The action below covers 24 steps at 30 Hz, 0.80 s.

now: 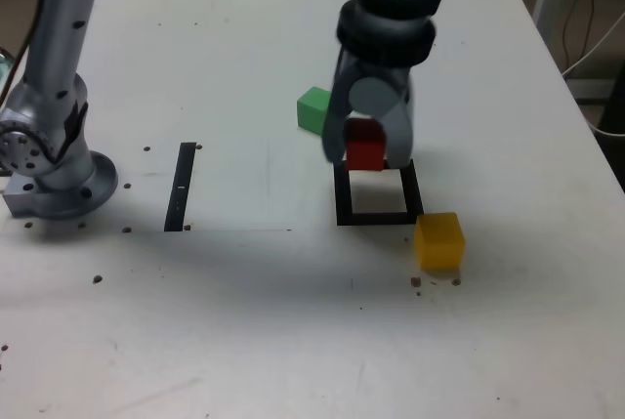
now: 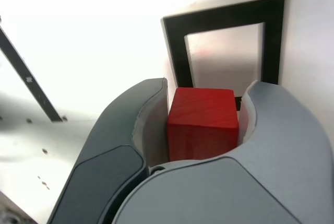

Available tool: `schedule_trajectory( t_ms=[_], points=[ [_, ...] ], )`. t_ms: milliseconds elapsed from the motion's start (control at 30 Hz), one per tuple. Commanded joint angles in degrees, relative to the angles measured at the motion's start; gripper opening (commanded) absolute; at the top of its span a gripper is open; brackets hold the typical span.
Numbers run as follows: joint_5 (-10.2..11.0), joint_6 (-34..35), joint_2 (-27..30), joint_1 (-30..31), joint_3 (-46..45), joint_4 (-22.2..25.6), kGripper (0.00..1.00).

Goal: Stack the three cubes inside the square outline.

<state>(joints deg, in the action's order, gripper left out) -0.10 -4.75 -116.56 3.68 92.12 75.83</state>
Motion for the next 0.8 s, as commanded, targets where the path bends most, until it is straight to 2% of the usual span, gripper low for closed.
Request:
schedule_trajectory(
  t_ms=[0, 333, 767],
  points=[
    [-0.63, 1.49, 0.76, 0.09, -1.35, -1.45, 0.48],
    [-1.15, 3.78, 0.06, 0.05, -2.88, -3.78, 0.48],
    [-1.83, 3.31, -4.74, -1.36, -2.11, -5.61, 0.48]
  ],
)
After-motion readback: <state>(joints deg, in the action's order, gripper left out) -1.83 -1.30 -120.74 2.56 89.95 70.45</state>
